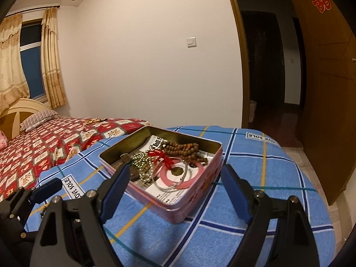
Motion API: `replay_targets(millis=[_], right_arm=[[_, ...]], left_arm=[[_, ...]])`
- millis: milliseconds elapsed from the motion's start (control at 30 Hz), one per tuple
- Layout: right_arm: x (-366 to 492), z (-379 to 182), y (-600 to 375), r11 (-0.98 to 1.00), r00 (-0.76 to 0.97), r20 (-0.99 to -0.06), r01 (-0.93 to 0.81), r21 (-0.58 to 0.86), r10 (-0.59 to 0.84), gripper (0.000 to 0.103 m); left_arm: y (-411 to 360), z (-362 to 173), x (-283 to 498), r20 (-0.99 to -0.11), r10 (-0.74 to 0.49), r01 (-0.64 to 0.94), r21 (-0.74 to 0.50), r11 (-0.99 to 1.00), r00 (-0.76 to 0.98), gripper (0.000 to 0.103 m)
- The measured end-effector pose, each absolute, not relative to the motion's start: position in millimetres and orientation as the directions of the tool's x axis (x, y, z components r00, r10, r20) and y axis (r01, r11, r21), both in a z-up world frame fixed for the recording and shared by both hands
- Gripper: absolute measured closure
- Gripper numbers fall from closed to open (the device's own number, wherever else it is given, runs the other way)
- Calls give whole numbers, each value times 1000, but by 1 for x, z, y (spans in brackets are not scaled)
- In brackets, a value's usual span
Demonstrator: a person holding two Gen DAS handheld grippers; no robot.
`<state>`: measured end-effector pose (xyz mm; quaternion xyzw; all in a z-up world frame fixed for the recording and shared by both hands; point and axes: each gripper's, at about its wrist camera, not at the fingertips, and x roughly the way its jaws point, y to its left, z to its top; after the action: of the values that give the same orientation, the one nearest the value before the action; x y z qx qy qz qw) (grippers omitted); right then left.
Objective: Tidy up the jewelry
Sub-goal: 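Move both tools back toward the jade bangle and grey bead bracelet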
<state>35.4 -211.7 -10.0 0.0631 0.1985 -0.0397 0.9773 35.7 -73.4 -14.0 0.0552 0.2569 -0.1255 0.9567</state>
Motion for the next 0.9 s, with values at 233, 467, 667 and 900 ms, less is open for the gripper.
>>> replay_targets(millis=[233,467,667,900], right_arm=[[33,-10,-205,990,916,-400,73,117,-21,17],[29,-12,-194,991,912,-409,27,131,29,17],[28,-15,-182,989,897,-434,-28,142,88,17],[33,-21,-160,978,850,-489,-132,159,194,22]], left_arm=[[-52,-12,33,-524,-205,244,6,970,827,27],[-29,-9,35,-534,-171,216,21,976,828,27],[21,-8,37,-512,-73,124,66,990,856,27],[79,-9,49,-517,53,-33,49,998,854,27]])
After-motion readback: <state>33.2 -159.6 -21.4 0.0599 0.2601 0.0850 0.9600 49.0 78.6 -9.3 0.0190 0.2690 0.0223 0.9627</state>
